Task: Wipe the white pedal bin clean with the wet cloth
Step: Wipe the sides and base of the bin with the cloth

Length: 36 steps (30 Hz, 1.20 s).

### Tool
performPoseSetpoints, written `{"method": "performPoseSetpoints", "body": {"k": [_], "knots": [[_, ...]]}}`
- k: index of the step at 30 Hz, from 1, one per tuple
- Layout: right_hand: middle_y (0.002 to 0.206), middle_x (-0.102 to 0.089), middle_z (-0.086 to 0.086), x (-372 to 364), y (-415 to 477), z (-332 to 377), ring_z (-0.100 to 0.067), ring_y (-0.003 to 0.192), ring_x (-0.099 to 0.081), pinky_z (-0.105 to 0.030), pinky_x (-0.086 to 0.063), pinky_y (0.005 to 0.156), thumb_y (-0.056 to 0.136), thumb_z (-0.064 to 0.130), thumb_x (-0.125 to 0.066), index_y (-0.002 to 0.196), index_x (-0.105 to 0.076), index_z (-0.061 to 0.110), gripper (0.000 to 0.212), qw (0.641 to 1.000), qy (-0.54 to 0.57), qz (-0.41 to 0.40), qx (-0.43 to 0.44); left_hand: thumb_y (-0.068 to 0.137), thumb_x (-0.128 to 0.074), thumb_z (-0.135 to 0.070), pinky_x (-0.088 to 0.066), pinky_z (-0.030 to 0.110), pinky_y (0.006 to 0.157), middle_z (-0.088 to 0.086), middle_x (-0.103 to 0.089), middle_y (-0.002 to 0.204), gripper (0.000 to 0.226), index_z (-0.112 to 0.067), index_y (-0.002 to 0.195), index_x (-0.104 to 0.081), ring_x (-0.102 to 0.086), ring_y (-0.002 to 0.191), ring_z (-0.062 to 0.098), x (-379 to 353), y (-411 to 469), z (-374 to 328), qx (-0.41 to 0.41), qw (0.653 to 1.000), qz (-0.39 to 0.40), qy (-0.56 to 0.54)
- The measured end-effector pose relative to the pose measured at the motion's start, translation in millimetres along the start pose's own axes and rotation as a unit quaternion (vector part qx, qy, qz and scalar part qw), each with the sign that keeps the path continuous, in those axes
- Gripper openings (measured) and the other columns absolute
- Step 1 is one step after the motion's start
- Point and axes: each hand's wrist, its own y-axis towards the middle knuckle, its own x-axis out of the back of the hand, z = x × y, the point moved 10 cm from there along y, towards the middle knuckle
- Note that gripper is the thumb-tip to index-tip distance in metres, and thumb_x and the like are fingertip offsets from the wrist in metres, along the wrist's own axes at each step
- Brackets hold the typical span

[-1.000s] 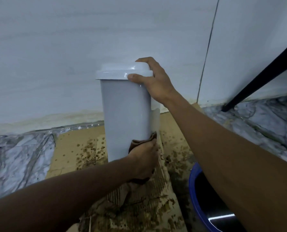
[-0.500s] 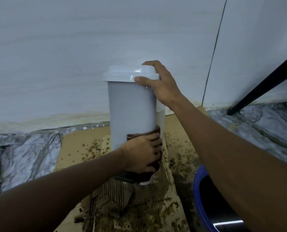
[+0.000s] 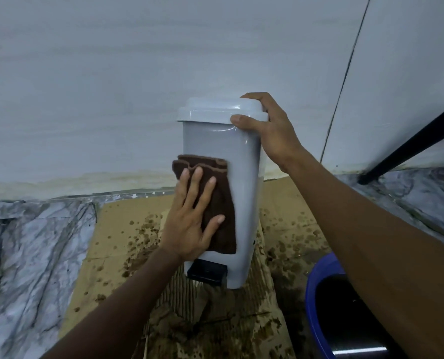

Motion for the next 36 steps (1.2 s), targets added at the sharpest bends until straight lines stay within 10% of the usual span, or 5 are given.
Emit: {"method": "performPoseSetpoints", "body": {"k": [5,15,24,32,36], "knots": [[0.105,-0.063,0.009,17,3,0,0.008,0.083,-0.063,-0.015,-0.050,0.072,0.082,0.019,-0.077,0.114,-0.061,0.018,0.036,1.000,0.011,-0.018,0.003,0.106,-0.039,-0.048,-0.010,0.033,0.127,-0.001,0.010,0.171,0.072,-0.032,0.162,0.002,0.004,0.158,0.025,-11,-7,13,0.112,0.984,0.001,-0.138],[0.107,-0.062,0.011,31,4,-6,-0.002,0.091,-0.062,-0.019,-0.050,0.073,0.076,0.029,-0.073,0.109,-0.062,0.027,0.035,1.000,0.012,-0.022,0.009,0.104,-0.032,-0.051,-0.047,0.007,0.090,-0.047,-0.055,0.125,0.064,-0.017,0.158,-0.031,-0.055,0.118,-0.016,-47,-57,32,0.358,0.845,-0.039,-0.395],[0.108,-0.061,0.015,28,3,-6,-0.002,0.093,-0.060,-0.019,-0.049,0.074,0.076,0.033,-0.071,0.110,-0.062,0.031,0.034,1.000,0.003,-0.022,0.004,0.092,-0.039,-0.067,-0.053,0.022,0.094,-0.013,-0.070,0.126,0.070,-0.024,0.146,-0.049,-0.062,0.125,0.012,-68,-101,35,0.434,0.757,-0.018,-0.488],[0.106,-0.062,0.013,23,1,-1,0.003,0.087,-0.061,-0.017,-0.049,0.071,0.076,0.032,-0.072,0.113,-0.060,0.024,0.039,1.000,0.006,-0.024,-0.002,0.100,-0.046,-0.058,-0.019,0.055,0.125,0.011,0.009,0.171,0.085,-0.022,0.163,-0.003,0.002,0.158,0.032,-3,43,1,0.087,0.993,0.024,-0.078],[0.105,-0.062,0.013,25,-1,-1,0.007,0.084,-0.062,-0.016,-0.049,0.070,0.076,0.030,-0.071,0.114,-0.059,0.022,0.040,1.000,0.010,-0.021,-0.002,0.101,-0.045,-0.059,-0.005,0.057,0.126,0.016,-0.004,0.170,0.077,-0.020,0.162,-0.020,0.004,0.157,0.036,-19,28,-48,-0.176,0.970,0.124,0.114]]}}
